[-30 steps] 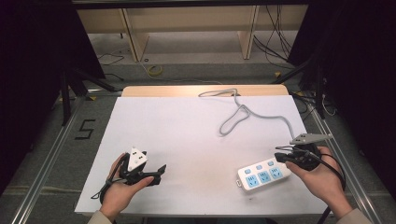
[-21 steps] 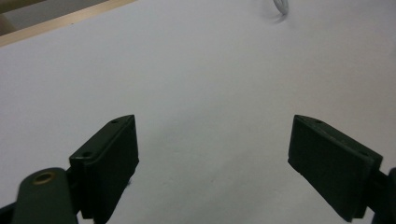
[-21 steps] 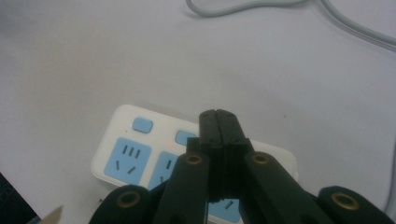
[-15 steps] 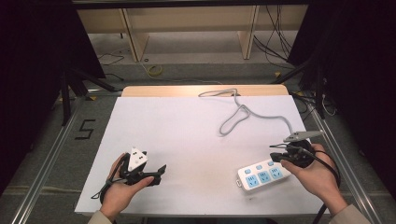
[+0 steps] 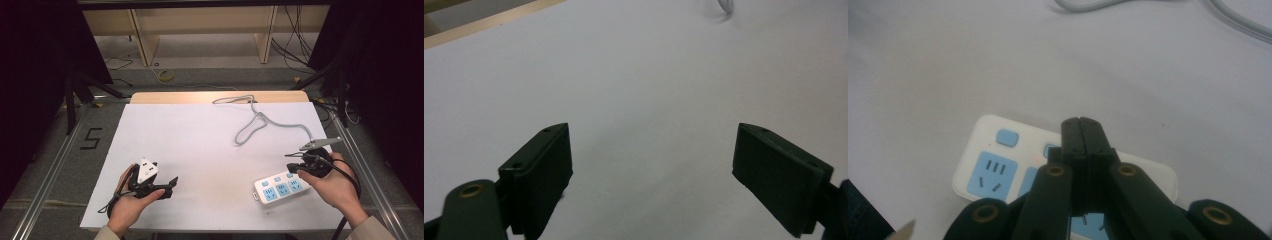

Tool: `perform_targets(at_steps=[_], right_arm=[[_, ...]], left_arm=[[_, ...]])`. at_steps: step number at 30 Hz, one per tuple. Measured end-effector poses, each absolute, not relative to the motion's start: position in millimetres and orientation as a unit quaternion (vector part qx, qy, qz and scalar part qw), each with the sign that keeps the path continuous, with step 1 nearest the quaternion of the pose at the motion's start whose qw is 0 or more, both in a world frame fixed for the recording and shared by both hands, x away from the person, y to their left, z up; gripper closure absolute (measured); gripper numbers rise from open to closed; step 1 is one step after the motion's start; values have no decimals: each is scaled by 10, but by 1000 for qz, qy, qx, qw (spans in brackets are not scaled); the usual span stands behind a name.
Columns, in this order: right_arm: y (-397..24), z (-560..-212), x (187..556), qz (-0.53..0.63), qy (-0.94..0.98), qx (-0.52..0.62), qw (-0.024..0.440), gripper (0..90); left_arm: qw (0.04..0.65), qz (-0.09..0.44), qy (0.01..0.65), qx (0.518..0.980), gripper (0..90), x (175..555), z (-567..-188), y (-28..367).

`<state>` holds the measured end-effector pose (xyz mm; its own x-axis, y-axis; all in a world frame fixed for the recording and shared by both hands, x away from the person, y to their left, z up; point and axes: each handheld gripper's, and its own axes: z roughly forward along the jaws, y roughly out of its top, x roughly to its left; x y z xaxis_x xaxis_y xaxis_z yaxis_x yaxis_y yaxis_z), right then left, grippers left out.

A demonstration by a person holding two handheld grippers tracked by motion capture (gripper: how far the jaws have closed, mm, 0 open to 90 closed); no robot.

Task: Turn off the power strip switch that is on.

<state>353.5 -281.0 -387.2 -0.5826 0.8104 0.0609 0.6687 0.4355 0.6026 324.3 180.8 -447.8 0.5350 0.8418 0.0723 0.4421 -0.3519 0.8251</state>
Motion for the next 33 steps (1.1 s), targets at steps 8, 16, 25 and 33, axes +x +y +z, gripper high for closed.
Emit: perform_targets(at_steps=[8,16,25,33], right_arm=[[-2781,-3881,3557,285,841,445,113,900],[-2742,-3883,3582,281,845,443,108,900],[-2703,-3894,3607,272,848,444,101,900],[-2669,-3909,3624,264,852,443,94,900]], left_arm=[[395,253,410,782,157,3243,-4478,1805],[394,253,409,783,158,3244,-4480,1807],[394,253,409,783,158,3244,-4480,1805],[394,253,409,783,158,3245,-4481,1804]])
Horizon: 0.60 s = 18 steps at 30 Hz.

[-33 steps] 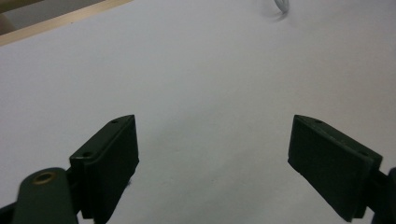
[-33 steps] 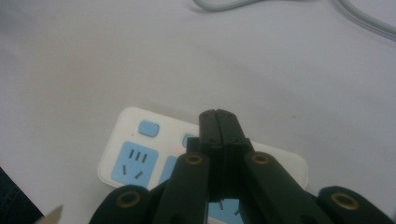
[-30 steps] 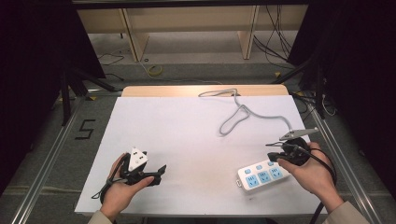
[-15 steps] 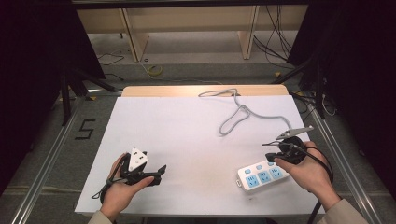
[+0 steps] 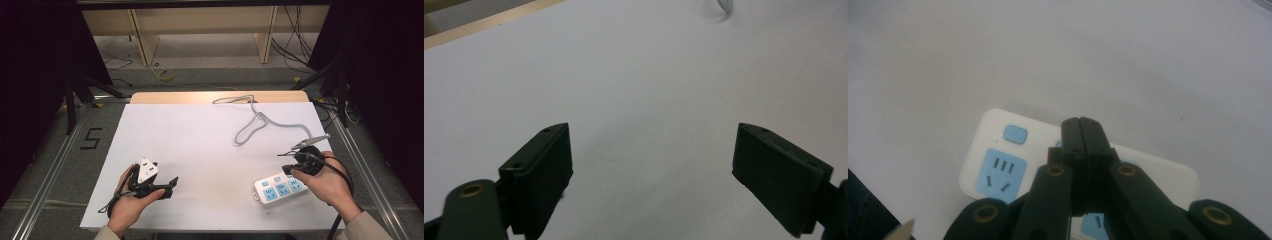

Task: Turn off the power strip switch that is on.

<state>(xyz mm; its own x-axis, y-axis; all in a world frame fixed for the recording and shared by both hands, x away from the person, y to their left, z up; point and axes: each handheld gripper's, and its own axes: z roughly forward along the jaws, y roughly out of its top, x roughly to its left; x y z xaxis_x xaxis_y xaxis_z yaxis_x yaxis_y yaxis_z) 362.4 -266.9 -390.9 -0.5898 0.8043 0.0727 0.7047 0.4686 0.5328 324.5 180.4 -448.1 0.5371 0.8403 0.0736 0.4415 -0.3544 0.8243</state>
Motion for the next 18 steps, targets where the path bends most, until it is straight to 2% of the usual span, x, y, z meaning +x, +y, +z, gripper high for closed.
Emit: perform_targets(at_steps=[18], right_arm=[[-2569,-3982,3672,239,861,443,78,900]], left_arm=[[394,253,409,784,158,3245,-4481,1804]])
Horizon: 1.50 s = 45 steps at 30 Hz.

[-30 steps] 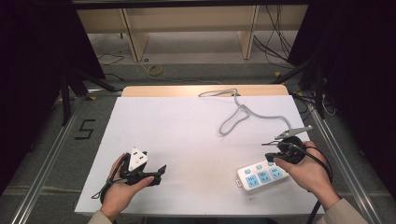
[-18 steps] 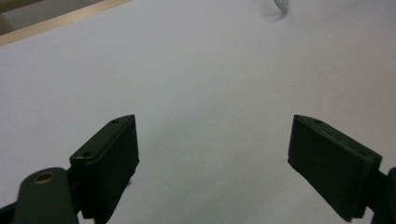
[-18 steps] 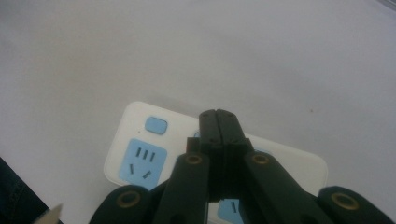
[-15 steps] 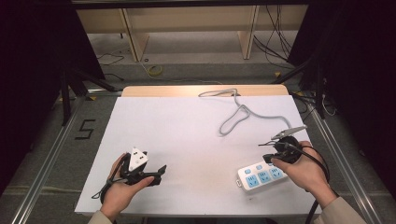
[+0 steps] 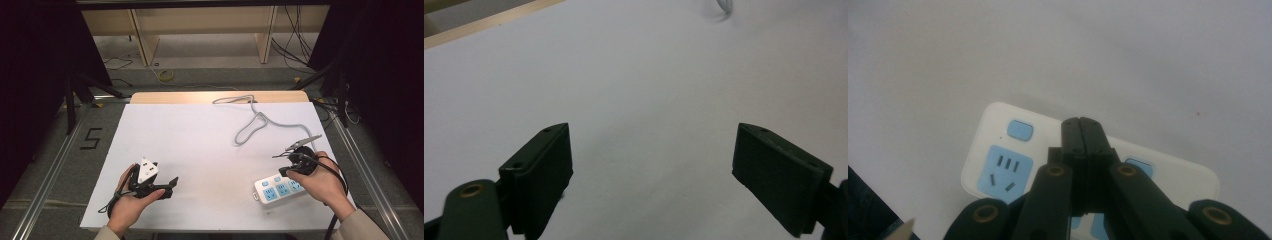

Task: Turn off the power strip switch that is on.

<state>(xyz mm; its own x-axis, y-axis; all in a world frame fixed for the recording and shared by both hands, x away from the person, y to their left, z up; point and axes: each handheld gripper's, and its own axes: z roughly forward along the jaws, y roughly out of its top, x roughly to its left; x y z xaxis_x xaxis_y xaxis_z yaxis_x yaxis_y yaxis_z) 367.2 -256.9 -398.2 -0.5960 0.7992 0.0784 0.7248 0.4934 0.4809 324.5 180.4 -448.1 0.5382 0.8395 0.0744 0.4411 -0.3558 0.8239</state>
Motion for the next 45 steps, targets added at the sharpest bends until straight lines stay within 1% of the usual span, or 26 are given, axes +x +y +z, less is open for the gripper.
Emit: perform_targets(at_steps=[45], right_arm=[[-2460,-4144,3753,196,873,443,63,900]], left_arm=[[392,252,410,784,160,3246,-4490,1798]])
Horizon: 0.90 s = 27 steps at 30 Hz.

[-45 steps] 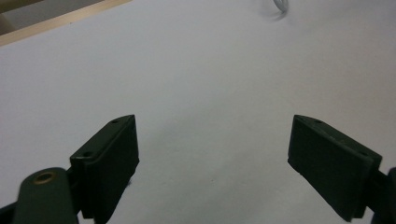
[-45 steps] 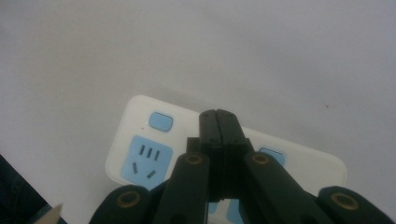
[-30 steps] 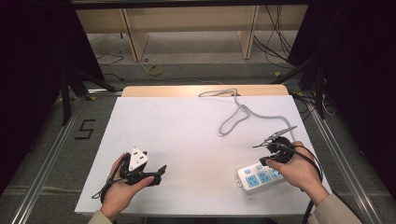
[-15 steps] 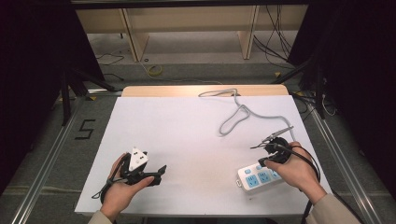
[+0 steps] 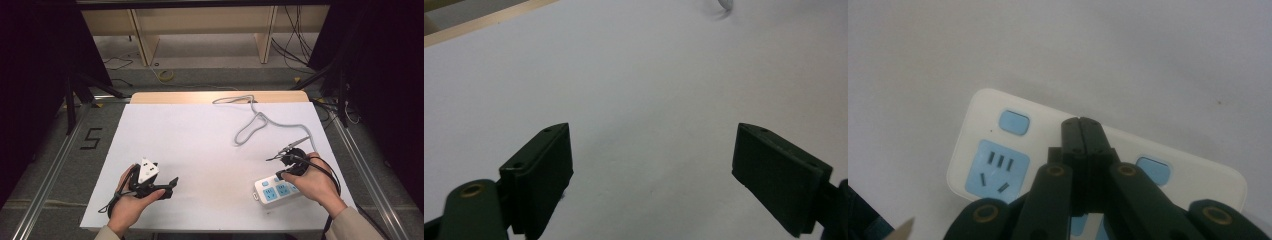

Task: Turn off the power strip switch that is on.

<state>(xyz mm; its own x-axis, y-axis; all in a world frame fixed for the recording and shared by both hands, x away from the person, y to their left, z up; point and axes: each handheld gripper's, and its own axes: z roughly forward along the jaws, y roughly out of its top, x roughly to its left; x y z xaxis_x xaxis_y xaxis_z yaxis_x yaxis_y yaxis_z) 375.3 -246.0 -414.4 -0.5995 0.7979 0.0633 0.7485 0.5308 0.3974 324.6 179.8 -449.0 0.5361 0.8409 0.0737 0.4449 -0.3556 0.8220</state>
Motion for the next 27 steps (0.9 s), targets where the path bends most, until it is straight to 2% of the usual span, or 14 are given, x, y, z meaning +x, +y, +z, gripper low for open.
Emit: perform_targets(at_steps=[27], right_arm=[[-2403,-4235,3808,175,877,444,60,900]], left_arm=[[392,252,409,784,160,3248,-4490,1796]])
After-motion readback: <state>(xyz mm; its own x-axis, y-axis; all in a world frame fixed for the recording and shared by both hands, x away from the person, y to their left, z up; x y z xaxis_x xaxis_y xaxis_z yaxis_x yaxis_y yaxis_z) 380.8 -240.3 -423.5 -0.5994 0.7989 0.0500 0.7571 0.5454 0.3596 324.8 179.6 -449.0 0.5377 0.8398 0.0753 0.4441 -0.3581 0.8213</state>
